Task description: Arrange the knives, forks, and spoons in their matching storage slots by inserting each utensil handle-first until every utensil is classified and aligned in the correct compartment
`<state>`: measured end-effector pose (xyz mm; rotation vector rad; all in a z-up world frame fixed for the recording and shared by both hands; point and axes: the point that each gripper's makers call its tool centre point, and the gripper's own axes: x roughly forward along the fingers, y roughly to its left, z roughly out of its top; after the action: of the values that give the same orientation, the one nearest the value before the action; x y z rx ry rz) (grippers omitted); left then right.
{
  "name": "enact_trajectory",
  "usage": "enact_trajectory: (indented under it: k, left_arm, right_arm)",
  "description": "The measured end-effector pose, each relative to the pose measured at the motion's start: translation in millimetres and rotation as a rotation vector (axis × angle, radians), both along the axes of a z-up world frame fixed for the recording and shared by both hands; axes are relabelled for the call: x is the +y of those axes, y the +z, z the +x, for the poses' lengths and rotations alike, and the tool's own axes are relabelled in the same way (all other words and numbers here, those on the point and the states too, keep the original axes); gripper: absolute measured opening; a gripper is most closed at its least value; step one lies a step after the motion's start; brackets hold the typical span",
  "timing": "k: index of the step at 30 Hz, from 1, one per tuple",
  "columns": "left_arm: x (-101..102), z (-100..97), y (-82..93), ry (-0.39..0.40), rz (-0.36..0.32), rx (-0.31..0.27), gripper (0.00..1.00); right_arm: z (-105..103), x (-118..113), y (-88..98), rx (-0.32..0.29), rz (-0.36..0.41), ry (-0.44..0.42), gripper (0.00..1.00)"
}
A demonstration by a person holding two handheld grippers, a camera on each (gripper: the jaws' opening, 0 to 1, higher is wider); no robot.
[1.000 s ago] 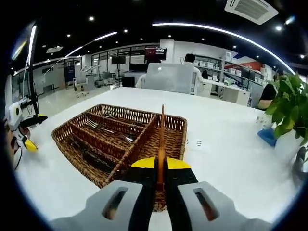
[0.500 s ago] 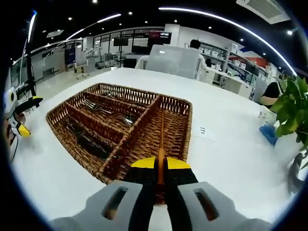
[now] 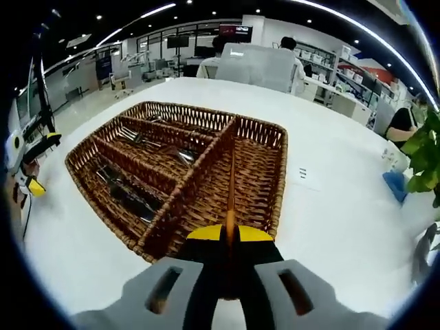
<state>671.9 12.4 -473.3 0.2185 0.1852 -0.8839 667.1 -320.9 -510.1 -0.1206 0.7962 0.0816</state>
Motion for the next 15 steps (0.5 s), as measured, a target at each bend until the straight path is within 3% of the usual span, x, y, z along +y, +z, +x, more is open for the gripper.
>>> enact_trajectory:
  k: [6,13,15]
  left_arm:
    - [1.1,0.7,1.2,0.001,-0.001,-0.003,1.00]
    - [1.4,0.6,1.0,0.001,0.000,-0.003,1.00]
    - [0.8,0.2,0.8,-0.001,0.000,-0.003,1.00]
  right_arm:
    - [-2.0,7.3,-19.7,0.101,0.020,0.043,0.05]
    - [-1.6,10.1,-17.2,0.102,0.059,0.099,0.06]
    - [1.3,12.7,-13.3,0.068,0.059,0.156,0.07]
